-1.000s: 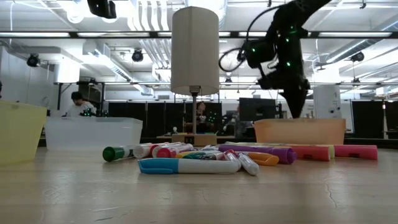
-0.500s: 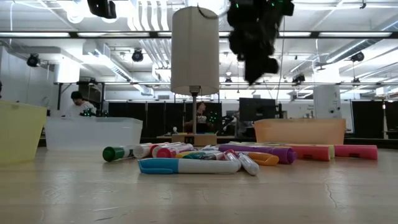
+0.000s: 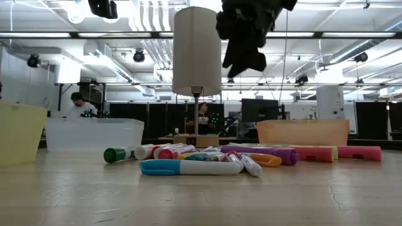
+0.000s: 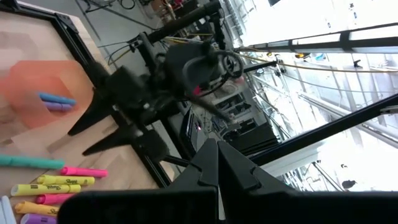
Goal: Pick & Place Markers
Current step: Put the light blue highlighter pen into the orange bin
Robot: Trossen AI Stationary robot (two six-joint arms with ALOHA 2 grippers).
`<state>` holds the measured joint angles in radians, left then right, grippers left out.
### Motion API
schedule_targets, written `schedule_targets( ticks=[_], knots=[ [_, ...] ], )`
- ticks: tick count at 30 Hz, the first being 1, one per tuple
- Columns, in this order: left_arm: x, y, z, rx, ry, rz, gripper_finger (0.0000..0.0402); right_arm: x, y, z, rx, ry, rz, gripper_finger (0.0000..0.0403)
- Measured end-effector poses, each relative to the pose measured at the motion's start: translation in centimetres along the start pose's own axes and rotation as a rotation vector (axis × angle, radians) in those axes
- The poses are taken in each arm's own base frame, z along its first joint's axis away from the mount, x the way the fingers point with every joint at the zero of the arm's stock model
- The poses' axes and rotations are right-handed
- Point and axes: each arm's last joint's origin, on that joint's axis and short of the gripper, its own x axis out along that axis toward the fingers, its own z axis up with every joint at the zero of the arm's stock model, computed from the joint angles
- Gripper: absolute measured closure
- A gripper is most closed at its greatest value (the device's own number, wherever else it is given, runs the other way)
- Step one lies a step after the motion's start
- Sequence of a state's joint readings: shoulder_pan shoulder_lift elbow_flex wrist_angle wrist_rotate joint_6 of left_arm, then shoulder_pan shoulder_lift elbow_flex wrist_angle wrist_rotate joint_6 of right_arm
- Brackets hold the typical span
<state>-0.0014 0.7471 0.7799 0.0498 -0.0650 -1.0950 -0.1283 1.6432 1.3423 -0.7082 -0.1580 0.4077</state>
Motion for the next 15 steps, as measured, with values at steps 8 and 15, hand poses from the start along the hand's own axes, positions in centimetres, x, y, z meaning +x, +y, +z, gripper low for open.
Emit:
schedule_targets(
  ticks=[8, 15],
  knots=[
    [0.0, 0.0, 0.0, 0.0, 0.001, 0.001, 0.0401, 3.8, -0.6, -1.5, 0.112, 0.071, -0.123, 0.0199],
    [0.0, 0.0, 0.0, -0.001, 0.004, 0.0, 0.0401, 7.3, -0.9, -1.5, 0.14, 0.144, -0.177, 0.0214]
  ],
)
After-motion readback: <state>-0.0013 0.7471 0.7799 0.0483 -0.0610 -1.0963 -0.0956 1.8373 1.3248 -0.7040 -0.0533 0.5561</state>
